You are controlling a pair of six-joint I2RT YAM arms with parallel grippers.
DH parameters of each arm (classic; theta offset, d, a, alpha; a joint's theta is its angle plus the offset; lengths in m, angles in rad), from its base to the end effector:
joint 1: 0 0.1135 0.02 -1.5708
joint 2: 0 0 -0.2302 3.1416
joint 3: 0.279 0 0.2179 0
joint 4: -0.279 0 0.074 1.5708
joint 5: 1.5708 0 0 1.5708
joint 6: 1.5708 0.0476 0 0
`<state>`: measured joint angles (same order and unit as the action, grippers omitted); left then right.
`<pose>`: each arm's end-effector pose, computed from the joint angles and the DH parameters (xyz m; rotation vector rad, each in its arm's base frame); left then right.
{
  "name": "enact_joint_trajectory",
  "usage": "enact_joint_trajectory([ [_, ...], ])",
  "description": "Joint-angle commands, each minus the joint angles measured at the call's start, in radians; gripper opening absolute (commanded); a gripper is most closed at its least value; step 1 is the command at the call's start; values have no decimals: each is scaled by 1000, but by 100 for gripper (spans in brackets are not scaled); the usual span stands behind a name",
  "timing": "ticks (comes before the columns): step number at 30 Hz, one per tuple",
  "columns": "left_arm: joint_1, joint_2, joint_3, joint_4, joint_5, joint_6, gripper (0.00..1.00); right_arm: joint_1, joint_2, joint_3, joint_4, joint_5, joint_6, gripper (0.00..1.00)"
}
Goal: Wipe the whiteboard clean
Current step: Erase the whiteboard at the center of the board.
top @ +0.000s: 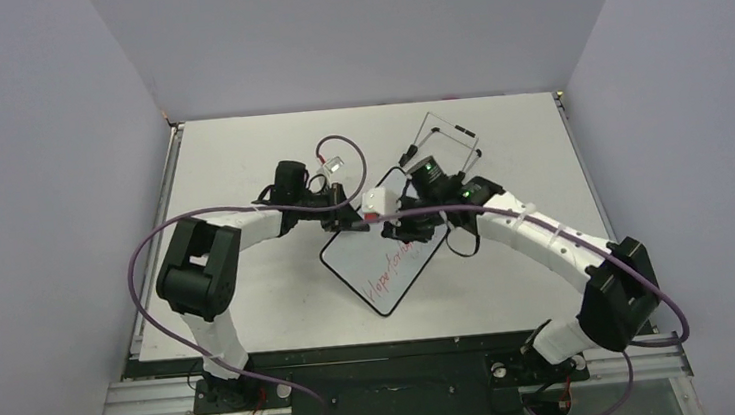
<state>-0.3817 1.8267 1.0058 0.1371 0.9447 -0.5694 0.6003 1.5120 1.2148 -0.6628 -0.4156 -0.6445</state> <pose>0.3048 -0.1639 0.1594 0.3416 2.3512 -1.5509 0.2299 0.1807 0.2430 -1.5791 1.9181 0.5053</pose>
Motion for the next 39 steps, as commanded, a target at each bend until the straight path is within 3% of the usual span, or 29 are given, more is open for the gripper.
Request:
enact_joint_trajectory([
  [1,13,49,103,-39,93,65,0,222,-49,-99,49,139,-215,0],
  [4,22,82,136,-82,104,97,0,343,-33,-137,104,260,-210,0],
  [13,33,134,185,-192,110,160,0,506,40,-162,235,553,-196,0],
  [21,30,142,185,-173,113,147,0,567,125,-131,222,609,-197,0],
  [30,30,146,189,-176,114,154,0,633,143,-135,57,581,-266,0],
  [39,29,149,183,-171,114,150,0,621,216,-27,142,713,-185,0],
])
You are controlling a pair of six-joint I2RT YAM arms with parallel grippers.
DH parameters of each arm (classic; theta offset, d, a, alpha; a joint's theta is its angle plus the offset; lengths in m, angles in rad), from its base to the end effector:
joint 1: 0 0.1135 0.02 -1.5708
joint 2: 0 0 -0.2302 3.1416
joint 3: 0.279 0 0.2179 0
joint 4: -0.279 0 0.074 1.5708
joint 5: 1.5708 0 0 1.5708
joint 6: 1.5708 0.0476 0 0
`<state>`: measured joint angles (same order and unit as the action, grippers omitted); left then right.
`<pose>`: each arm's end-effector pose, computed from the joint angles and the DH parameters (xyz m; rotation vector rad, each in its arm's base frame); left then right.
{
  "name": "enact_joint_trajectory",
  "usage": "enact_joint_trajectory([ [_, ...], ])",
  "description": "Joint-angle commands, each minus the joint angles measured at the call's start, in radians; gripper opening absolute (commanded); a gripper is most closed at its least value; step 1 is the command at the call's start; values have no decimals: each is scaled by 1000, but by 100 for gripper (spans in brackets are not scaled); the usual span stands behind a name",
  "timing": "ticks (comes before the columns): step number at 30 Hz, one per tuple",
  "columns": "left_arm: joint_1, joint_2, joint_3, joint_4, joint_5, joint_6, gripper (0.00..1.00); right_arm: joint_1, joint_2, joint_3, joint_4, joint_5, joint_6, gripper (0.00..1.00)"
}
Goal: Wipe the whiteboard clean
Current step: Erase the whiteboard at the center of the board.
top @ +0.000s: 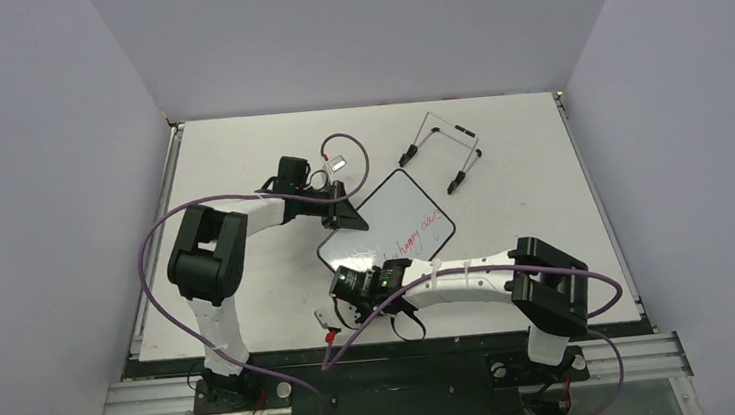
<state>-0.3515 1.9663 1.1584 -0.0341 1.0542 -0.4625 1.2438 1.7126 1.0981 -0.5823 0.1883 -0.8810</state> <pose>0.3254 -0.1634 0.1432 0.3975 2.4173 -1.6394 0.1056 0.2835 0.1572 -2.3665 1.3747 -0.1608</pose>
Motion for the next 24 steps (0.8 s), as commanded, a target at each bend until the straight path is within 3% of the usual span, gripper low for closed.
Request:
enact_joint_trajectory([
  [1,-1,9,29,0,4,43,0,-34,19,112,62,117,58,0],
  [8,-1,3,28,6,4,39,0,-38,33,97,58,135,60,0],
  [16,-1,5,31,6,5,38,0,54,-5,-32,-26,76,-43,0],
  [24,-1,0,29,7,5,38,0,37,50,56,-18,129,43,0],
])
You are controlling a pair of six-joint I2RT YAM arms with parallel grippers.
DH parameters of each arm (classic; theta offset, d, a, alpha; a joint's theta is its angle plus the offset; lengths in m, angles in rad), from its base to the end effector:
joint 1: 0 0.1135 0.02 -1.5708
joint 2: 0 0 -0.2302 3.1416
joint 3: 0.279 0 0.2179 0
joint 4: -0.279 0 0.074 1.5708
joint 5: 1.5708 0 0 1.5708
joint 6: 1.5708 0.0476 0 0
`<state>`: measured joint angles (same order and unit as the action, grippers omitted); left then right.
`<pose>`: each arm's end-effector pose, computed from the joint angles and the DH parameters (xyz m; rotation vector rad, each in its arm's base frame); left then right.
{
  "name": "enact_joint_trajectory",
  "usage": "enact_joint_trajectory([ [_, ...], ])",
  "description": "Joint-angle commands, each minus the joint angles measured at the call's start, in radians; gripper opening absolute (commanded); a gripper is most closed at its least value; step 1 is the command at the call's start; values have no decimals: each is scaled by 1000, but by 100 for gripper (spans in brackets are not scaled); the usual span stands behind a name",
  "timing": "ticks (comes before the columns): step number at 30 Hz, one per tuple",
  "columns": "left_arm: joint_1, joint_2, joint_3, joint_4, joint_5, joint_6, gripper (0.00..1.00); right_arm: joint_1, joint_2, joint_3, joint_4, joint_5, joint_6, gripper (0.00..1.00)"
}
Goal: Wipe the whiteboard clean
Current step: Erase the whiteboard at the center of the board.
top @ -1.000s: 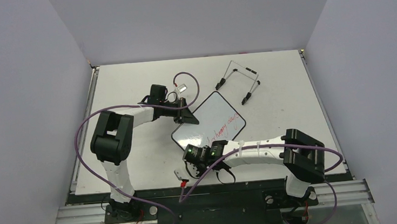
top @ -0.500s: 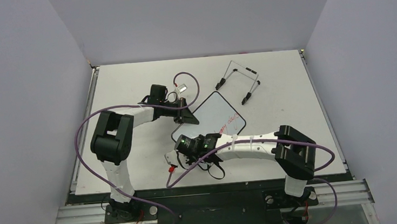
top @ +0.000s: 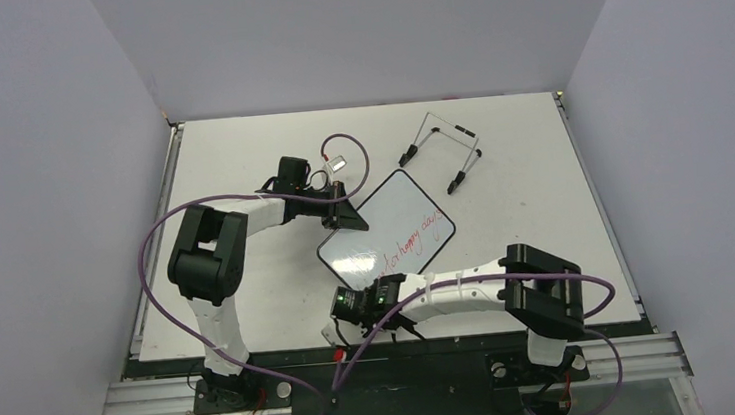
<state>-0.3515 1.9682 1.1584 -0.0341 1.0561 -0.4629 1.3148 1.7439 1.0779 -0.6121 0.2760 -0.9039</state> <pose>0.3254 -0.1635 0.1426 0.3969 2.4188 -1.6422 0.0875 0.2831 0.1433 -2.4687 1.2913 -0.2950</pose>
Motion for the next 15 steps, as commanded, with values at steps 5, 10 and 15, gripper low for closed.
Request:
enact_joint_trajectory([
  [5,-1,-8,26,7,2,38,0,-84,84,195,33,122,158,0],
  [10,-1,-6,27,9,4,38,0,-86,96,183,17,112,160,0],
  [15,0,-2,30,9,6,37,0,-28,86,107,-37,57,109,0],
])
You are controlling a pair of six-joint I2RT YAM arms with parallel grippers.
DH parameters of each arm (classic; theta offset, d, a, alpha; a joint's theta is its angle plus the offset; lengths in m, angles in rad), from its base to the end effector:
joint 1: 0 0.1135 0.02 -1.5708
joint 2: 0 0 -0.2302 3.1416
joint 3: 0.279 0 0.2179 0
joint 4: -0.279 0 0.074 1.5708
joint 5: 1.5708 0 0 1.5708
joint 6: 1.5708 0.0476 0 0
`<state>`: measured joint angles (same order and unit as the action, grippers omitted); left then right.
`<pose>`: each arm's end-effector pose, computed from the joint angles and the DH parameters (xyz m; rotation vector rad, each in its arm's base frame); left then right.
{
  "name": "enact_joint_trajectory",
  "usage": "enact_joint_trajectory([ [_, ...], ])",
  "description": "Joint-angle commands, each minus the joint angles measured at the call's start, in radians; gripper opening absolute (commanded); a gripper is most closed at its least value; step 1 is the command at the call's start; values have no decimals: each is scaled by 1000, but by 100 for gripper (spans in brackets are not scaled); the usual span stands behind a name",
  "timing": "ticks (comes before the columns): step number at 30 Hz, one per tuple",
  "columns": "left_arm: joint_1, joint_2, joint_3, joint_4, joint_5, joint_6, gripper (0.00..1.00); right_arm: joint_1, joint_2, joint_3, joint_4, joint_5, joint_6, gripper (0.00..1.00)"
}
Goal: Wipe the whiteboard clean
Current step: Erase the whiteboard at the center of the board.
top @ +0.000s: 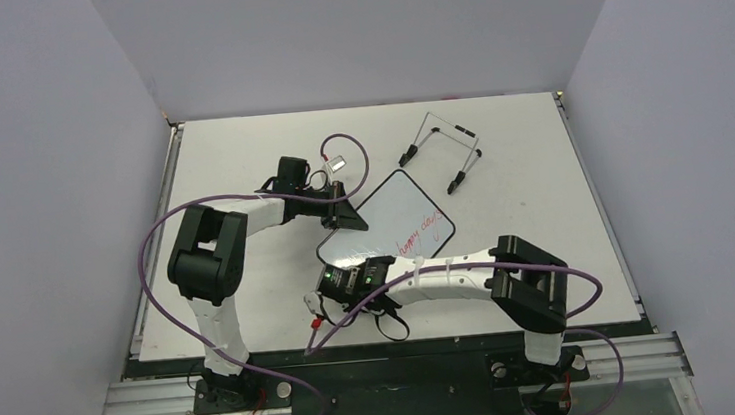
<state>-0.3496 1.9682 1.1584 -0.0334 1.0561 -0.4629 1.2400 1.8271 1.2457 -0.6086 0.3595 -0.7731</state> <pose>0.3257 -0.1629 0.1427 0.3949 2.4177 -1.6413 0.1232 0.3071 0.1612 -2.2057 1.5066 -0.3529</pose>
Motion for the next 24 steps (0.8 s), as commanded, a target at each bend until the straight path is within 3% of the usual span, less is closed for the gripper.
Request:
enact_joint_trajectory([
  [1,-2,-2,32,7,7,36,0,55,4,-69,-53,-39,-30,0],
  [8,-2,-7,31,7,6,35,0,91,21,-74,-76,-55,-29,0],
  [17,-2,-6,31,5,5,35,0,-2,58,99,-40,21,86,0],
  [24,-2,-4,31,3,6,36,0,1,69,91,-40,21,103,0],
])
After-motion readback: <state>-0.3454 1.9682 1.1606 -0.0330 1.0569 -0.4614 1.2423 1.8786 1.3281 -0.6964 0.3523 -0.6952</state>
